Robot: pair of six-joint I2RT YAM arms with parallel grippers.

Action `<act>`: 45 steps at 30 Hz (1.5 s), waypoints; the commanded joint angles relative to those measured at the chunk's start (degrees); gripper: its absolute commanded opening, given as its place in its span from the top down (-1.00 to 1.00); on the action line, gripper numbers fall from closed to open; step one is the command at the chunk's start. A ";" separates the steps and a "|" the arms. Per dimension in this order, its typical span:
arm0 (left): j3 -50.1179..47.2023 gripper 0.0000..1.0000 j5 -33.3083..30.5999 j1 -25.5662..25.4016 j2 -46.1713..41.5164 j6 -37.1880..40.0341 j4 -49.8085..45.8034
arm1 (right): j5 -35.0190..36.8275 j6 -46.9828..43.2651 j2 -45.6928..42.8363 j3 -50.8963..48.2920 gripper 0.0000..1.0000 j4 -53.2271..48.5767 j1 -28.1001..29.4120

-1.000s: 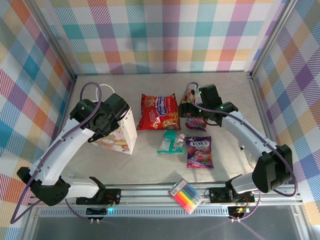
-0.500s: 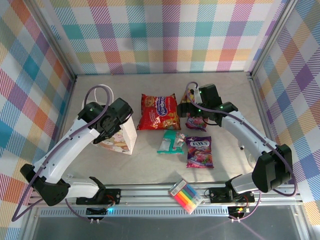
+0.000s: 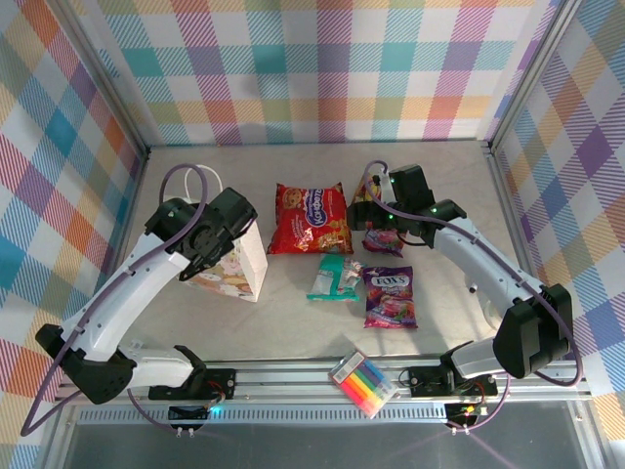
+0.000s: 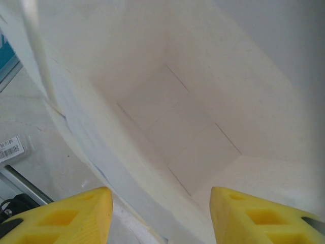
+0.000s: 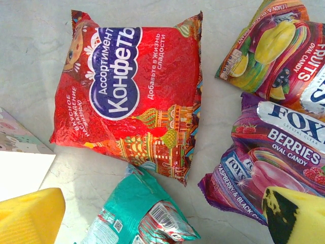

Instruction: Place the snacks into the paper bag

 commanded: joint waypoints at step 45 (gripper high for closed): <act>-5.20 0.51 4.34 6.79 -4.13 1.83 5.38 | -0.25 -0.77 0.86 1.50 -1.00 -0.43 -0.01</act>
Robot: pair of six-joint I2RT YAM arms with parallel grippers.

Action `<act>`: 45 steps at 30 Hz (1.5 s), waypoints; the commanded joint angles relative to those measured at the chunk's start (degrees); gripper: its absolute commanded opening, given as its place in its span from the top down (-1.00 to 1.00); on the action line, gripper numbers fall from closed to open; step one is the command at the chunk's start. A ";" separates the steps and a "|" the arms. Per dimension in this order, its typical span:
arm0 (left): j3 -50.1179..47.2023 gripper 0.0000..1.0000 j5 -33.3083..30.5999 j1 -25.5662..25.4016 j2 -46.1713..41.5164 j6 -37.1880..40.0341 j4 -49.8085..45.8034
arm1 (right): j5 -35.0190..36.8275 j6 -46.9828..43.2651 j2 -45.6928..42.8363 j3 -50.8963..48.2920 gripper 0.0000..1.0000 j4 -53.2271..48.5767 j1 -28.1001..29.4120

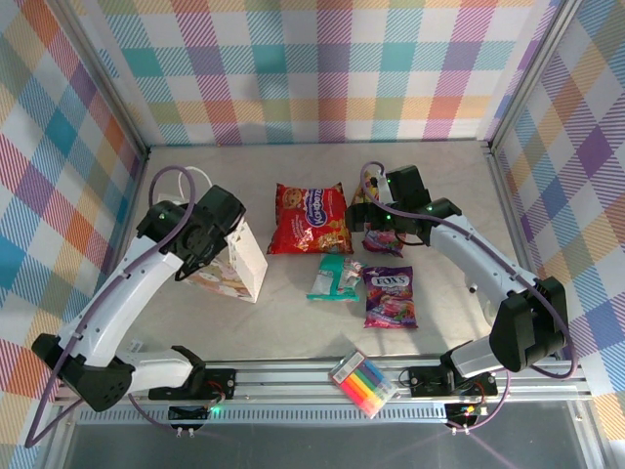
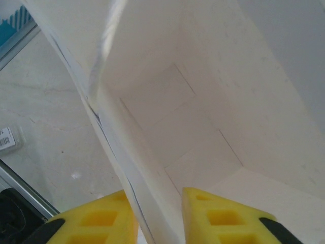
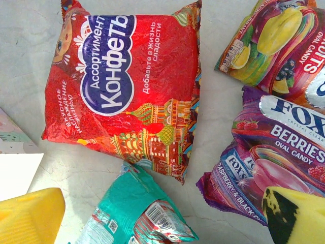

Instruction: Place the snacks into the paper bag

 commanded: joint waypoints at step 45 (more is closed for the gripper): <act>3.20 1.00 18.86 11.74 3.20 57.16 21.70 | 5.47 -0.71 -5.72 2.01 -1.00 -10.66 -0.03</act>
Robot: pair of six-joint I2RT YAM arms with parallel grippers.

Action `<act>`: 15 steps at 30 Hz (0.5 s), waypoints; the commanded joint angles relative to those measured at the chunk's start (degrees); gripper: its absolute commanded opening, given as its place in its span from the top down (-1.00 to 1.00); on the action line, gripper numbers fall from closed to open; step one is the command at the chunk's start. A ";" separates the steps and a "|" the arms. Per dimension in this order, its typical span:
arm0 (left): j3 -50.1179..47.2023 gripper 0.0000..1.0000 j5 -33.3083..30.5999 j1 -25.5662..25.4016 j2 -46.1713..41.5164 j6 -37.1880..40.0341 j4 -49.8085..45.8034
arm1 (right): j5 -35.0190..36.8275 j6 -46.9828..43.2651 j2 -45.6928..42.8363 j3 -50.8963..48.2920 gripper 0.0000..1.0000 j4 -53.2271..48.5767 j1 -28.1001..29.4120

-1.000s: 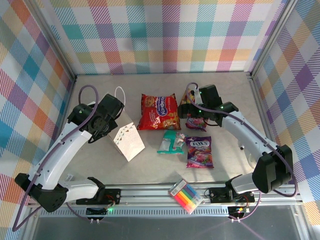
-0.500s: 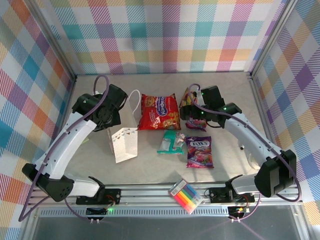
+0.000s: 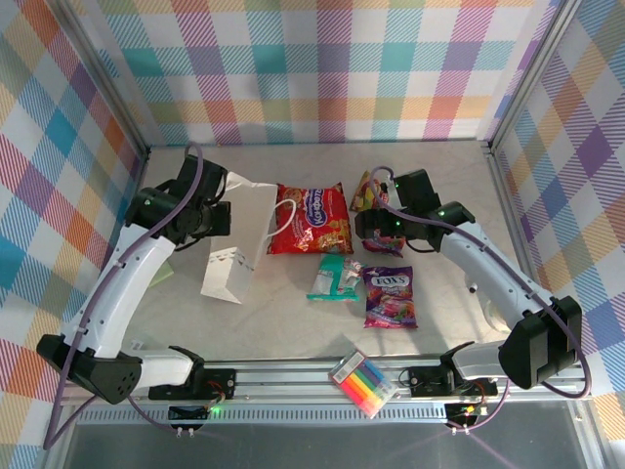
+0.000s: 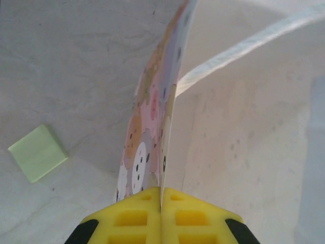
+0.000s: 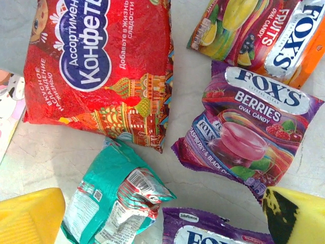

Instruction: Place the snacks into the paper bag

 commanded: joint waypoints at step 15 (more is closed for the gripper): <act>-1.12 1.00 15.36 9.59 4.29 -1.48 8.78 | 0.27 1.44 1.92 4.29 -1.00 -3.06 -0.01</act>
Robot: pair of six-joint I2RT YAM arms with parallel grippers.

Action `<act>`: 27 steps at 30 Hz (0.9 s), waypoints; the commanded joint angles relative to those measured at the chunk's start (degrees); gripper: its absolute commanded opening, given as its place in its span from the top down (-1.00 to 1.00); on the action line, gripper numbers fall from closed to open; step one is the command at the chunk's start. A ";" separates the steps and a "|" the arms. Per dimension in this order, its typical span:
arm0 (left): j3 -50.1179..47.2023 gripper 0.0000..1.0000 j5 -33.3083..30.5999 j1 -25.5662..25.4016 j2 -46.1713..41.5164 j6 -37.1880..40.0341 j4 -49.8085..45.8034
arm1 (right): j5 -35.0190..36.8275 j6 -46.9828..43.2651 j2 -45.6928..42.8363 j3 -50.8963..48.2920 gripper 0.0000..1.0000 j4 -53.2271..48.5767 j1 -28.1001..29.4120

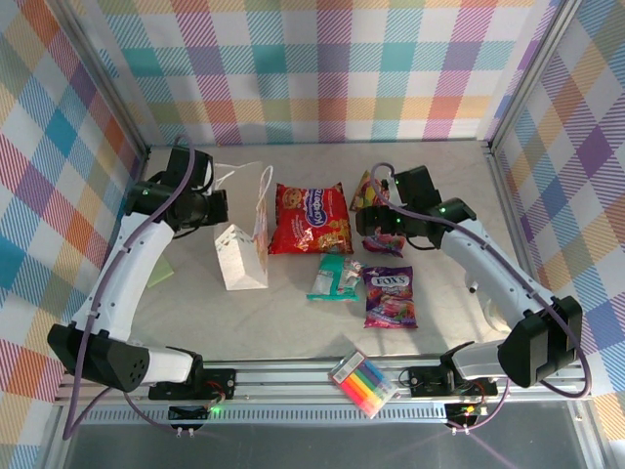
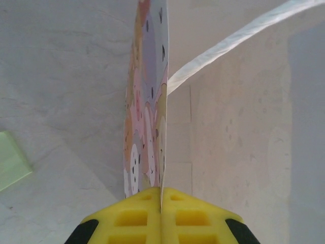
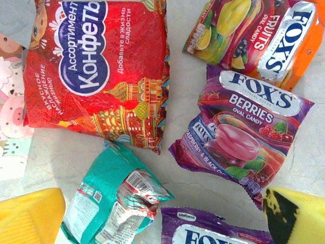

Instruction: Place the snacks into the paper bag

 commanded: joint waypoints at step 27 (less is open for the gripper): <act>-1.25 0.93 13.13 6.17 -0.20 1.59 1.86 | -10.32 4.63 20.85 12.64 -0.94 2.28 0.94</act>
